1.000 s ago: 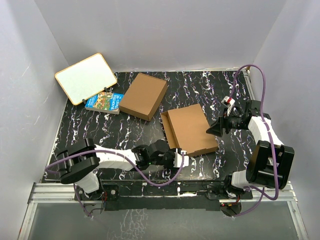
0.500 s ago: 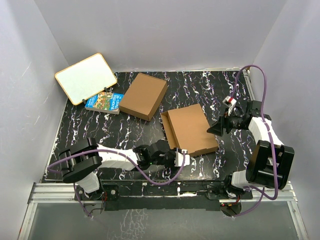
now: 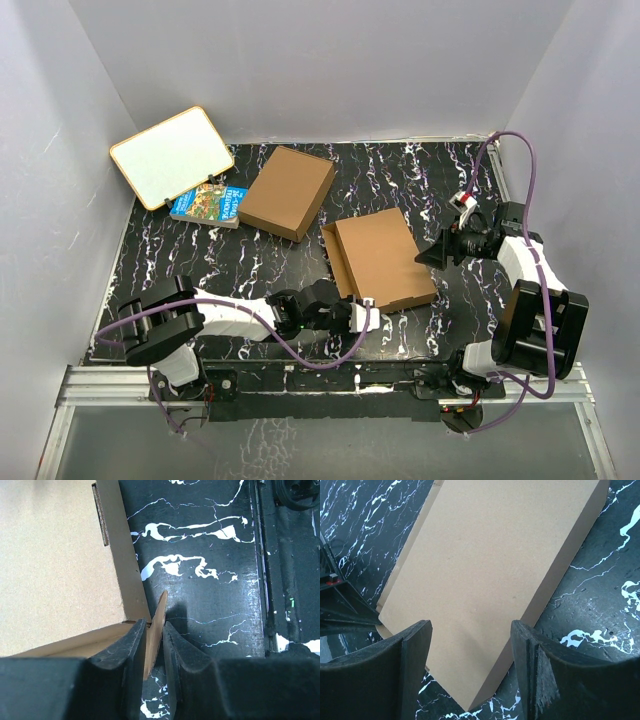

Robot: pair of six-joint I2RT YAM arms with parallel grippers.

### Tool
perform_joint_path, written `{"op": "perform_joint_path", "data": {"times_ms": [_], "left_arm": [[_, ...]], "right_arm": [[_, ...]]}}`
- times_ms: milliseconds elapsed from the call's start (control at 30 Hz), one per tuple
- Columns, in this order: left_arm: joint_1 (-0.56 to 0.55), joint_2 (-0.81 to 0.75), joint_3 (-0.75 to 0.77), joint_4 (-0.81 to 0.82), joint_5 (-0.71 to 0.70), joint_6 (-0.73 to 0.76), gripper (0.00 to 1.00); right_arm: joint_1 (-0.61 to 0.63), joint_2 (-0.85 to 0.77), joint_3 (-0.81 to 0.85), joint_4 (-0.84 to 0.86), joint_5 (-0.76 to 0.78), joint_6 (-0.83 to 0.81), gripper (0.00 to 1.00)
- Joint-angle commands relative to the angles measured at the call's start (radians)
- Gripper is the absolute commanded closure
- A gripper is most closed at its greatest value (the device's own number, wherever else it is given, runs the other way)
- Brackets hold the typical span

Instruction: Fold the paper box

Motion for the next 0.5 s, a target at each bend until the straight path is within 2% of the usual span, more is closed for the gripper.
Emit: {"op": "perform_joint_path", "data": {"times_ms": [0, 467], "left_arm": [[-0.007, -0.011, 0.005, 0.015, 0.020, -0.012, 0.82], [-0.006, -0.029, -0.030, 0.028, 0.015, -0.041, 0.99]], "right_arm": [[-0.007, -0.009, -0.007, 0.095, -0.015, 0.064, 0.30], [-0.007, 0.009, -0.015, 0.130, -0.010, 0.108, 0.30]]}}
